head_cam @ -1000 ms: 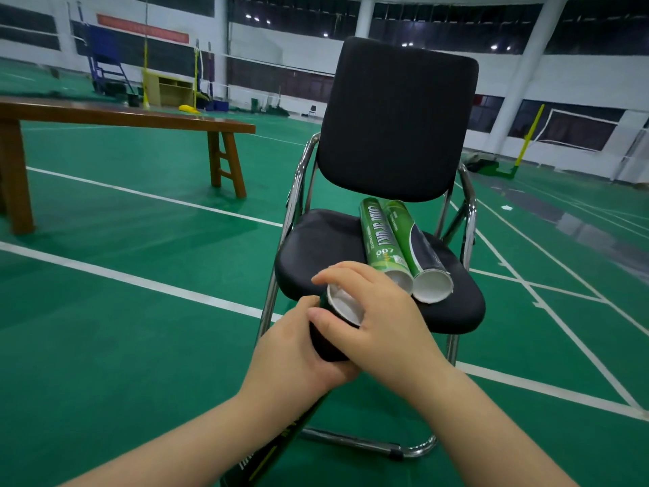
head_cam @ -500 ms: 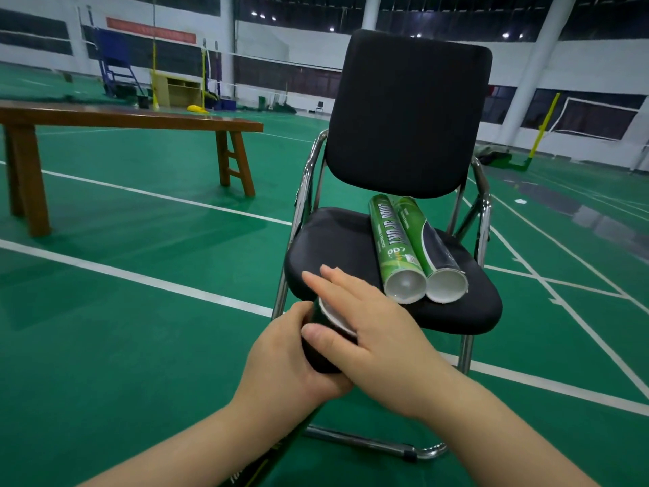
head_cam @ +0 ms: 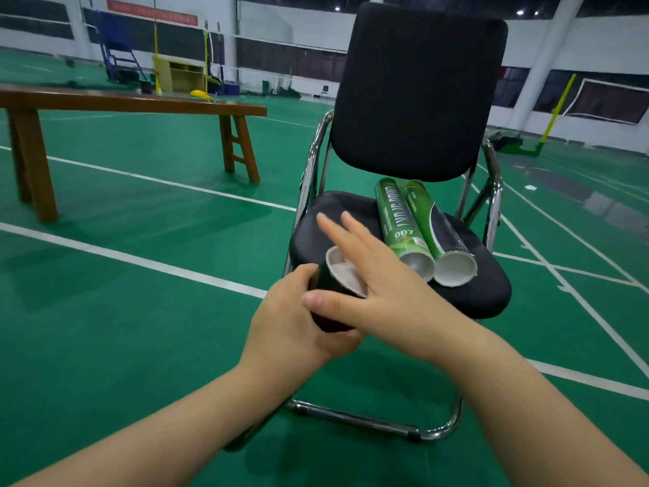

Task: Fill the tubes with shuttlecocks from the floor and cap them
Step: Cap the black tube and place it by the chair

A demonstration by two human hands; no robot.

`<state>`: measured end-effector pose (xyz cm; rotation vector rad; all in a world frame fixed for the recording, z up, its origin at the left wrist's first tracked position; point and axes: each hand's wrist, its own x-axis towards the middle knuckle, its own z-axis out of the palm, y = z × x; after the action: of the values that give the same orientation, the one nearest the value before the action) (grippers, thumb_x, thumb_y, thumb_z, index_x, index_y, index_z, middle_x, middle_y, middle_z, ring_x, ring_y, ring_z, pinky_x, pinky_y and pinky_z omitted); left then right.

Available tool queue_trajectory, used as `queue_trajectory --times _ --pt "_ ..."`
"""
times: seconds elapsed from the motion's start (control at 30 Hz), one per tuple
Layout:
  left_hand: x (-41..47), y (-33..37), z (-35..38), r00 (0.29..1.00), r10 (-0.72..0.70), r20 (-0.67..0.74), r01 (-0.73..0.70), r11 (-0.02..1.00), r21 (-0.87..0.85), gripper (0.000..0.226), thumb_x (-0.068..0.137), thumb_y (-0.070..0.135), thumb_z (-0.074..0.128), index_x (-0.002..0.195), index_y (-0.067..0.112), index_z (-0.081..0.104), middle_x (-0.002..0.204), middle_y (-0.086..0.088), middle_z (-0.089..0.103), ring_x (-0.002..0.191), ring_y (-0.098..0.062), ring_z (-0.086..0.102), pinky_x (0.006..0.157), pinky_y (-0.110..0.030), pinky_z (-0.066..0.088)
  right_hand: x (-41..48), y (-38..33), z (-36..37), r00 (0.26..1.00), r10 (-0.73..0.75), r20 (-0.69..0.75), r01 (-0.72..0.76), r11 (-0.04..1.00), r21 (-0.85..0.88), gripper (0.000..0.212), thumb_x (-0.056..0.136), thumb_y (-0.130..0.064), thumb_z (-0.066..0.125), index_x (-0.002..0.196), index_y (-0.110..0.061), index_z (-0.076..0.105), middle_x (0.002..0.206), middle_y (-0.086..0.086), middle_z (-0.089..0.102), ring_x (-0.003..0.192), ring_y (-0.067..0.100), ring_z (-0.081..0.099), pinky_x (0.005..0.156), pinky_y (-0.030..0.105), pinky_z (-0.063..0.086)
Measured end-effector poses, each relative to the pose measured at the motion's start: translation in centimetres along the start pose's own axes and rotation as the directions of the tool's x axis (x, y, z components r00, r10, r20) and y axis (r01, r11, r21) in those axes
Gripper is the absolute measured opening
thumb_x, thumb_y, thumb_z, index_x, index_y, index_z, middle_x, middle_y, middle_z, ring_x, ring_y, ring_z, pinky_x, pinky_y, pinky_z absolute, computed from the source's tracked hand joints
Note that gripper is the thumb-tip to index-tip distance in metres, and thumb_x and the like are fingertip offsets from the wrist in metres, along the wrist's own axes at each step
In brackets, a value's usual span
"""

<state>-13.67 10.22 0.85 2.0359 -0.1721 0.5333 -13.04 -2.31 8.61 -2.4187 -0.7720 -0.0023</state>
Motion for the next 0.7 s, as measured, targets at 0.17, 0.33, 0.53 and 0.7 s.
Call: queue_trajectory --times 0.17,0.33,0.53,0.7 --pt "0.0 0.2 0.3 0.996 0.093 -0.017 -0.091 0.992 0.082 0.052 0.045 0.056 0.058 0.088 0.028 0.050 0.082 0.006 0.060 0.079 -0.018 0.057 0.067 -0.041 0.048 -0.4 -0.7 -0.1 0.981 0.187 -0.046 -0.189 0.981 -0.037 0.084 0.069 -0.066 0.057 0.139 -0.052 0.013 0.153 -0.011 0.019 0.138 0.015 0.025 0.106 0.036 0.033" --pt "0.0 0.4 0.5 0.996 0.086 0.030 -0.089 0.987 0.135 0.067 0.046 0.058 0.056 0.106 0.029 0.049 0.090 0.010 0.060 0.085 -0.013 0.055 0.069 -0.036 0.047 -1.2 -1.0 0.7 0.940 0.238 -0.244 -0.254 0.967 -0.034 0.050 0.072 -0.046 0.065 0.115 -0.039 0.040 0.103 -0.005 0.053 0.089 0.014 0.053 0.069 0.028 0.045" --pt "1.6 3.3 -1.5 0.977 0.103 0.186 -0.149 0.956 0.254 0.107 0.042 0.065 0.059 0.139 0.038 0.020 0.132 0.006 0.038 0.121 -0.018 0.039 0.098 -0.043 0.038 -2.6 -0.6 0.1 0.859 0.200 -0.472 -0.132 0.976 0.174 0.043 0.066 -0.052 0.064 0.100 -0.043 0.039 0.097 -0.014 0.053 0.089 0.007 0.053 0.070 0.028 0.045" --pt "5.5 6.5 -5.0 0.986 0.010 0.167 -0.110 0.788 0.606 0.095 0.070 0.040 0.070 0.142 0.037 0.008 0.149 -0.002 0.013 0.134 -0.027 0.020 0.108 -0.051 0.026 -3.3 -0.6 -1.7 0.698 0.196 -0.688 0.110 0.921 0.374 0.040 0.068 -0.052 0.058 0.101 -0.039 0.041 0.100 -0.012 0.054 0.086 -0.003 0.052 0.067 0.010 0.041"
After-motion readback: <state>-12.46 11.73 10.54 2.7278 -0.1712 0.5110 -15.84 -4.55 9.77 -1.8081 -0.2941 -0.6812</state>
